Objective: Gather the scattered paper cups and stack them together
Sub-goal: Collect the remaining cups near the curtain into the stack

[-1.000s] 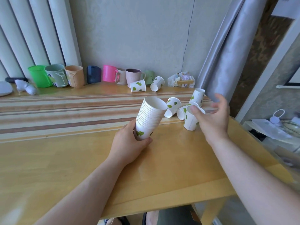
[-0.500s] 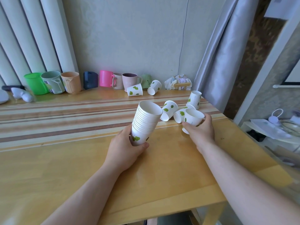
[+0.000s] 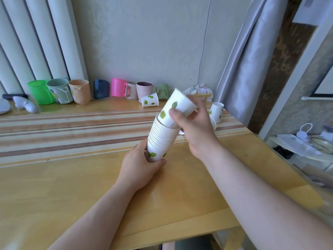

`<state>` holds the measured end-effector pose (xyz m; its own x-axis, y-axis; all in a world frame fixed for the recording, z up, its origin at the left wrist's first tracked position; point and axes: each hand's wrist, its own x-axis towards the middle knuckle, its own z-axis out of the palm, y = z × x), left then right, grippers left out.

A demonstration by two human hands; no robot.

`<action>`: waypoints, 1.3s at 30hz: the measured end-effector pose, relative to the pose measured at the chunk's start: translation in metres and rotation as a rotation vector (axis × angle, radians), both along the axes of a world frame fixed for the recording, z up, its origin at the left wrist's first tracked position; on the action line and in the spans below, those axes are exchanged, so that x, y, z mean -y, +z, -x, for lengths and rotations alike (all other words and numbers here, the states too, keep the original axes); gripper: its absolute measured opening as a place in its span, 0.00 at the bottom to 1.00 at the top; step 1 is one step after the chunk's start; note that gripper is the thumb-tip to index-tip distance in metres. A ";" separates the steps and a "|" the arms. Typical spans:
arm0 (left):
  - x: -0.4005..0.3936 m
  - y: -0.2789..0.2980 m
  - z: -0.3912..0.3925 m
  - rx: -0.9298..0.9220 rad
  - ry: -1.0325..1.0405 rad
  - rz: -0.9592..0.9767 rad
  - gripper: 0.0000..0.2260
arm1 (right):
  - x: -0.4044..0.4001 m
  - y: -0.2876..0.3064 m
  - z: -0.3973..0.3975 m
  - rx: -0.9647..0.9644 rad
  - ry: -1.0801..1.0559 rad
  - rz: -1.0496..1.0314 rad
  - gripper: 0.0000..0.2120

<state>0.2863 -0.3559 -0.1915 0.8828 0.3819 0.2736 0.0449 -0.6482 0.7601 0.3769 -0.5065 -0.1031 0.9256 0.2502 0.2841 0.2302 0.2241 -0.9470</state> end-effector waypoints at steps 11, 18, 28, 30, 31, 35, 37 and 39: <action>0.000 -0.001 -0.002 -0.001 0.006 0.006 0.25 | 0.017 -0.031 0.005 -0.016 0.039 0.072 0.40; 0.000 -0.002 -0.004 -0.031 0.017 0.031 0.22 | 0.064 -0.059 -0.059 -0.169 -0.473 0.298 0.20; -0.002 -0.009 -0.008 -0.023 0.024 0.022 0.21 | 0.035 -0.066 -0.149 -0.328 -0.474 0.716 0.44; -0.002 -0.010 -0.009 -0.026 0.020 0.025 0.21 | 0.021 -0.063 -0.159 -0.360 -0.468 0.798 0.46; -0.002 -0.011 -0.009 -0.028 0.019 0.025 0.21 | 0.014 -0.061 -0.163 -0.373 -0.463 0.823 0.48; -0.003 -0.013 -0.010 -0.024 0.024 0.012 0.20 | -0.001 -0.062 -0.164 -0.381 -0.468 0.842 0.46; -0.003 -0.012 -0.010 -0.031 0.028 0.014 0.20 | -0.001 -0.062 -0.159 -0.364 -0.487 0.787 0.39; -0.003 -0.011 -0.010 -0.037 0.022 0.022 0.21 | 0.003 -0.063 -0.154 -0.354 -0.493 0.683 0.35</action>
